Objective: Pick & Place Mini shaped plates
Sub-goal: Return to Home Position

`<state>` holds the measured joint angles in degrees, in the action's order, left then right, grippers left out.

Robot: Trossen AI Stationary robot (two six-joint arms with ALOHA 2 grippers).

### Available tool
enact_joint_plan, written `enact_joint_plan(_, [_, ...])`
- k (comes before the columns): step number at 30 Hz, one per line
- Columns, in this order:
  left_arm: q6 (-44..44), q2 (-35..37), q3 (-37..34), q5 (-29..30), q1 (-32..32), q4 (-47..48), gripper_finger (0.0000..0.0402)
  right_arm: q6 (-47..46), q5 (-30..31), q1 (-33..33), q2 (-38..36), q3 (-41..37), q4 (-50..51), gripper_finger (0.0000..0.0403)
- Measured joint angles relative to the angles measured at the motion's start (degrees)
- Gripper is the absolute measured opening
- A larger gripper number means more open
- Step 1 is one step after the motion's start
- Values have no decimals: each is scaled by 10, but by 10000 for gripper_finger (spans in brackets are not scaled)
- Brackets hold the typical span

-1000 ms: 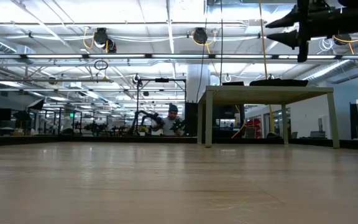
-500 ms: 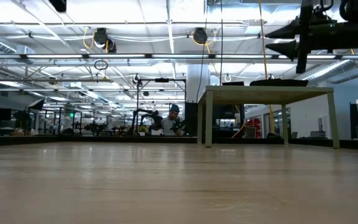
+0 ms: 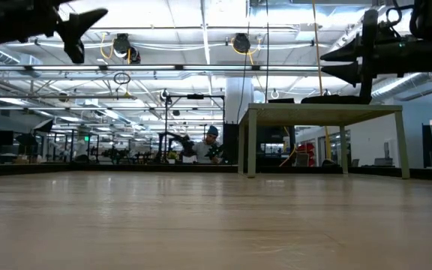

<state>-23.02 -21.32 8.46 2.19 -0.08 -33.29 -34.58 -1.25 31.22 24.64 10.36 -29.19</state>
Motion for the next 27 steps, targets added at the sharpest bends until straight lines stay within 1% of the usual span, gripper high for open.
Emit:
enact_joint_plan(8, [-13, 0, -35, 66, 0, 6, 159, 8, -1, 0, 0, -18, 0, 123])
enact_joint_plan(10, [-15, 0, -40, 74, 0, 6, 159, 10, -1, 0, 0, -24, -2, 123])
enact_joint_plan(14, [-18, 0, -54, 74, 0, 6, 159, 14, -3, 0, -1, -35, -10, 123])
enact_joint_plan(17, [-42, 0, -69, 74, 0, 5, 159, 14, -3, 0, -1, -36, -13, 123])
enact_joint_plan(23, [-37, 0, -77, 34, -1, 10, 159, 20, -3, 0, 0, -39, -36, 123])
enact_joint_plan(27, [-32, 0, -76, 28, 0, 11, 159, 19, -4, 0, 0, -39, -37, 123])
